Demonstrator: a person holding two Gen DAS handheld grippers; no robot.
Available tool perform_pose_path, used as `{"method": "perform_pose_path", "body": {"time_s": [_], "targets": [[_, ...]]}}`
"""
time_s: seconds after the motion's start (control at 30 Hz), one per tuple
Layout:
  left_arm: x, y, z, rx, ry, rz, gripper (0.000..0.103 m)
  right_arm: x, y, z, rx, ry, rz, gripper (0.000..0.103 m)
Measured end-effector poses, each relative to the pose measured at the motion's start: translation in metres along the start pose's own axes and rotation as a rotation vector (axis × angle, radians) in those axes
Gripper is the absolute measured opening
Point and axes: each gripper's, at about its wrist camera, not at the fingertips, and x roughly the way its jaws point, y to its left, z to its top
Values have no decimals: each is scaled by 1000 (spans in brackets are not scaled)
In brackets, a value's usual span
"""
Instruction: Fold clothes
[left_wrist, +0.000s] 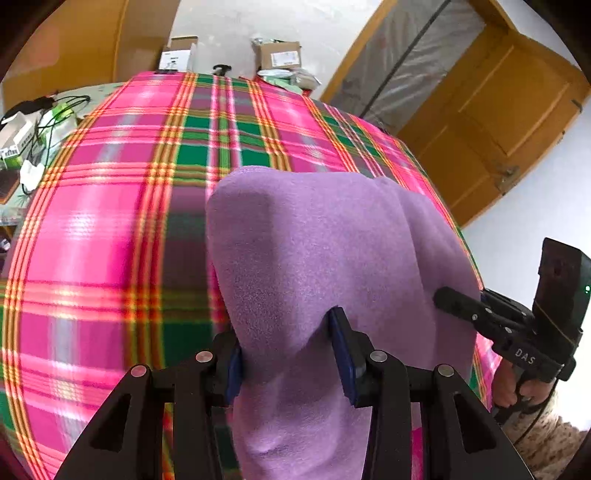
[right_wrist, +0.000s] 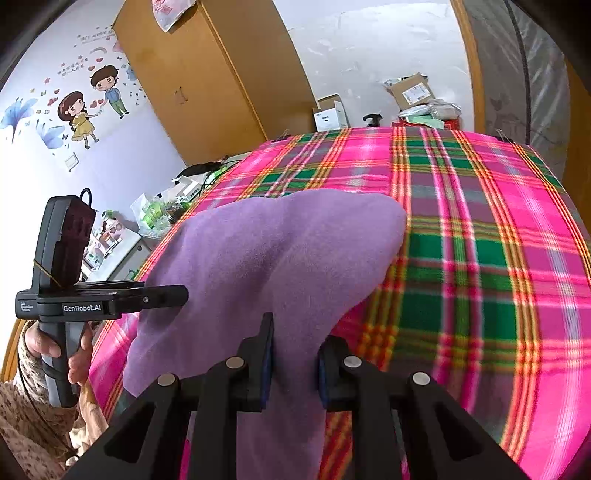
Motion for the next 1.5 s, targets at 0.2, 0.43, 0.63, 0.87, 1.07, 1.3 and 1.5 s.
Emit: {"method": "perform_pose_path", "body": {"time_s": [0.2,0.43,0.63,0.87,1.07,1.3,1.5], "targets": [[4,25,27,-16,-20,27,43,25,8,21,-12,3,-1,20],[16,51,56,-39,-25,44,43,56,13,49,-5,6,-7,20],[24,70,76,-58,-31,56,43,80,17,71,-15,-3,-25,20],[31,85,98,-81,-46,58,43,102,15,92,-16,-16,-42,20],[45,97,107,-103,-37,52,43,125,5,100,-3,-6,-63,20],[48,104,106,-113,-33,35,48,139,-8,97,21,7,-66,26],[35,104,90,-123,-49,47,48,135,-13,90,50,15,-64,30]]}}
